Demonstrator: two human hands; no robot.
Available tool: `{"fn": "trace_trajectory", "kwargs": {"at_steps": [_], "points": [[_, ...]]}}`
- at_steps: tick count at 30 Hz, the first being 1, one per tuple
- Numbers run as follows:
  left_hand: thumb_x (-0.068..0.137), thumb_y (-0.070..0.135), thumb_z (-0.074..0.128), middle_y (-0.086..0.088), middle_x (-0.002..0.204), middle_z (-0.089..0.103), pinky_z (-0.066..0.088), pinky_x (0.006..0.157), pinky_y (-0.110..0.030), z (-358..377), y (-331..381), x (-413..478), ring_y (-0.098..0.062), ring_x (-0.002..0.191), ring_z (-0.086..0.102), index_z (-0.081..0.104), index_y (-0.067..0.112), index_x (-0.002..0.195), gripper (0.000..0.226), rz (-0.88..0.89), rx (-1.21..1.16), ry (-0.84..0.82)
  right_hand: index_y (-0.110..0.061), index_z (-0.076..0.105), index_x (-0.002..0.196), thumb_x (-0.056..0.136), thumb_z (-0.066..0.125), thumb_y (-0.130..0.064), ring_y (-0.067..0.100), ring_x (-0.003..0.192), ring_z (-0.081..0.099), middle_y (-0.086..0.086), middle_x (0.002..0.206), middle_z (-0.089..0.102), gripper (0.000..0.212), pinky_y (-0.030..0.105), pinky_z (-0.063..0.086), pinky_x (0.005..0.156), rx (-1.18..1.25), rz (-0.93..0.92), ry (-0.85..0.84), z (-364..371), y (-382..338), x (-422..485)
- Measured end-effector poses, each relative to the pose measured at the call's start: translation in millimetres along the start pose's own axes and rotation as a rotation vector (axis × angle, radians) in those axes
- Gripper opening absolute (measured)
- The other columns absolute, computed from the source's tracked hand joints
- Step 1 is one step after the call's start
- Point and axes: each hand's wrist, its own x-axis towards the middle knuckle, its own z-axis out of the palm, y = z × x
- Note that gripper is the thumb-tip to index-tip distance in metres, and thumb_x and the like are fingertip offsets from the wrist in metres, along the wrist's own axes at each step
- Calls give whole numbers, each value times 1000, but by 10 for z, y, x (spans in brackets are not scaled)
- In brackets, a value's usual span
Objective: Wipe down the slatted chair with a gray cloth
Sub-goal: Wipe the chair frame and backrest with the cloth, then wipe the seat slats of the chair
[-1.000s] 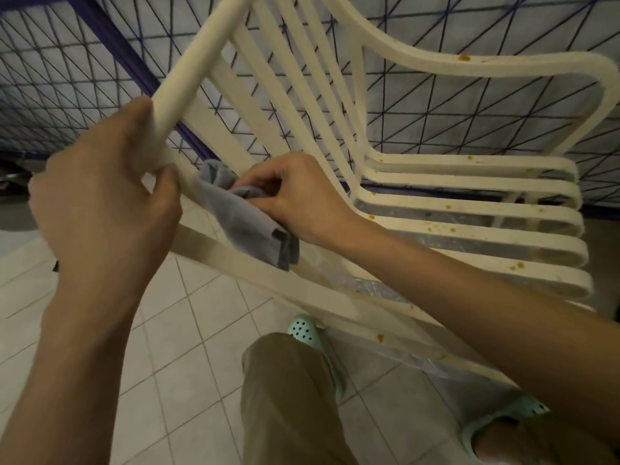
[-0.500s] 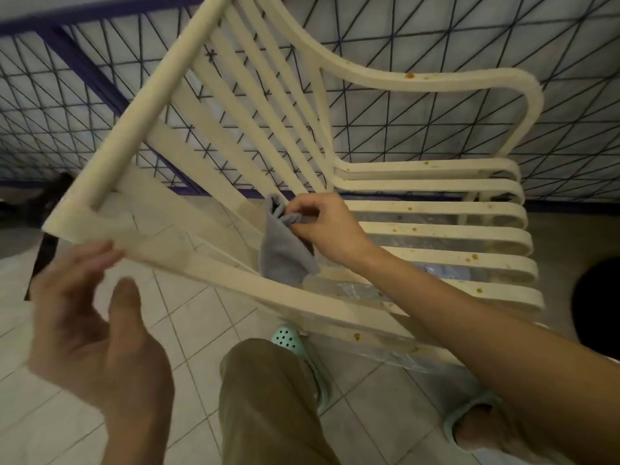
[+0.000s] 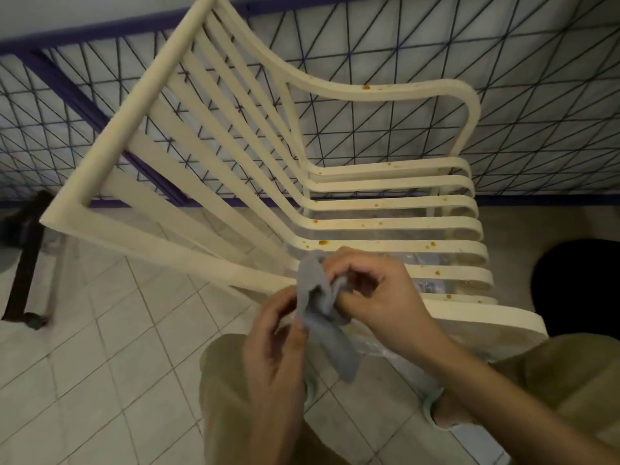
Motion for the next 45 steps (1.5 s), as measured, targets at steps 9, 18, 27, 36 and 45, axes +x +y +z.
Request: {"fn": "trace_trajectory", "kwargs": {"at_steps": [9,18,27,36,45], "points": [[88,8,64,6,90,74,53,64,-16,69,-775,-340,-8,85,69,67,22,101,20,-356,-204,10,-20,72,109,84,64,-7,2,107,60,-14,110,67,29,25,48,96,-185,250,-201,154,586,-725],[83,8,71,0,99,71,58,72,-26,148,-1127,238,-12,88,69,65,17,108,27,-370,28,-82,-24,66,118,89,62,-8,-4,106,59,-13,114,67,34,15,50,85,-88,443,-46,207,1109,-629],[90,4,58,-11,104,69,54,62,-27,378,-1281,682,-16,85,69,60,6,114,24,-621,-165,22,-21,35,147,94,56,-23,14,136,37,0,147,43,57,31,29,115,-492,303,-125,308,1477,-379],[94,6,45,-11,106,68,55,83,-38,311,-1400,796,-24,101,64,66,3,105,24,-632,-310,69,-3,72,91,83,63,-13,1,78,54,8,82,66,16,18,45,74,-447,181,177,205,2011,386],[102,19,38,-1,111,64,44,96,-30,399,-1483,747,-20,108,56,60,18,118,27,-439,206,110,3,67,104,79,62,3,25,87,62,17,97,62,25,28,50,82,-215,6,101,794,1853,919]]}}
